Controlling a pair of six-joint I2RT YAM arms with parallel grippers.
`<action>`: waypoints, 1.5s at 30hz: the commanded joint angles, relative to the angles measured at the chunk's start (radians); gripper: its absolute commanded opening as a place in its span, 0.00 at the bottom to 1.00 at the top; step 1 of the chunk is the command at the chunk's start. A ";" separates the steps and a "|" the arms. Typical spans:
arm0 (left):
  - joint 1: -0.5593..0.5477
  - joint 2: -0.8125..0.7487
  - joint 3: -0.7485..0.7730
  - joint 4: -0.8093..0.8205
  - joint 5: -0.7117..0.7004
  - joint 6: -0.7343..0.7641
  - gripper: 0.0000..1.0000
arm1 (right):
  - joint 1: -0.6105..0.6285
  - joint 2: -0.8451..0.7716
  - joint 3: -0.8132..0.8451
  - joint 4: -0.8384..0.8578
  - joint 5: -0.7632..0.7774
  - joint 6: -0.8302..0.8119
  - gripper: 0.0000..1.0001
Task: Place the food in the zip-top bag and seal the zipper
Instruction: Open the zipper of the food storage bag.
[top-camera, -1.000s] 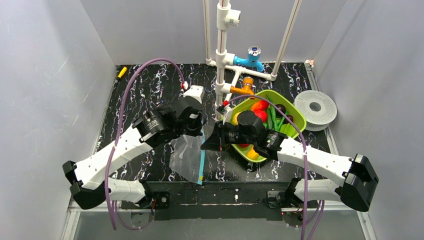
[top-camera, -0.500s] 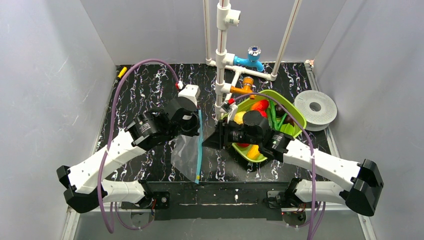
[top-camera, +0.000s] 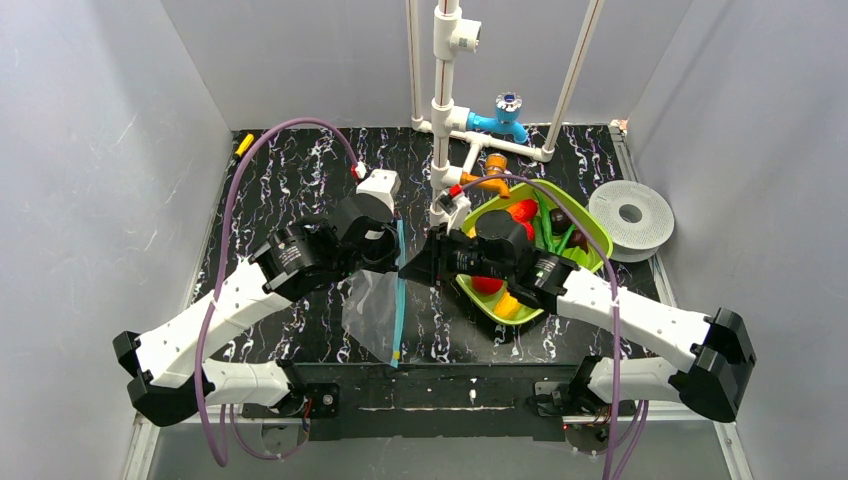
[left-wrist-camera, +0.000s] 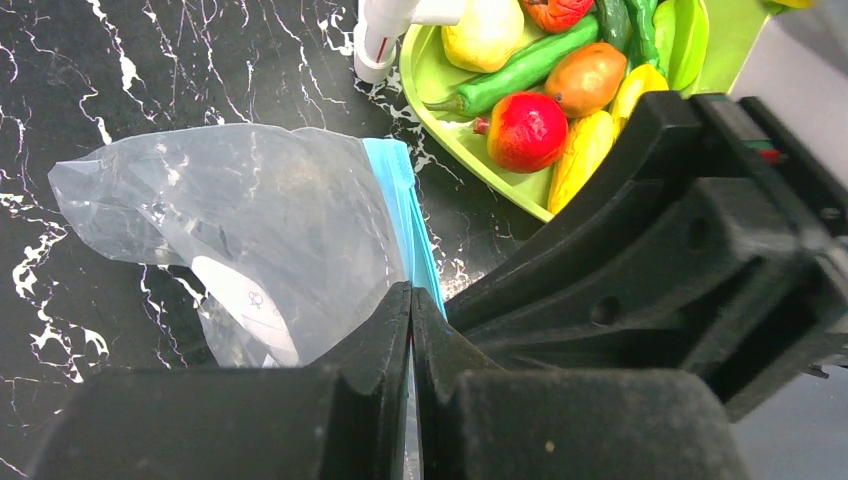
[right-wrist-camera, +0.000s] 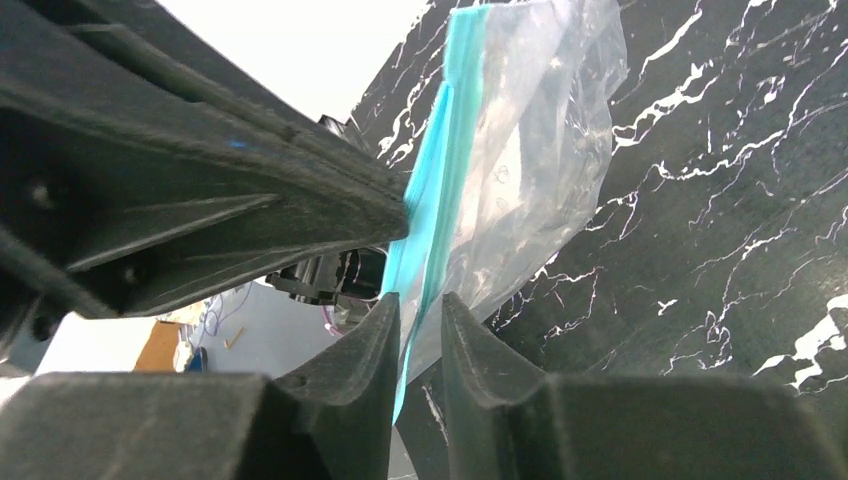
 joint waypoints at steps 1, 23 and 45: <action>0.003 -0.034 -0.003 -0.017 -0.003 0.003 0.00 | 0.002 0.036 0.034 0.024 -0.012 0.012 0.24; -0.008 -0.079 -0.100 -0.107 0.099 -0.010 0.59 | 0.004 0.129 0.165 -0.103 0.100 0.229 0.01; -0.056 -0.001 -0.011 -0.219 -0.089 -0.008 0.64 | 0.095 0.113 0.255 -0.307 0.414 0.265 0.01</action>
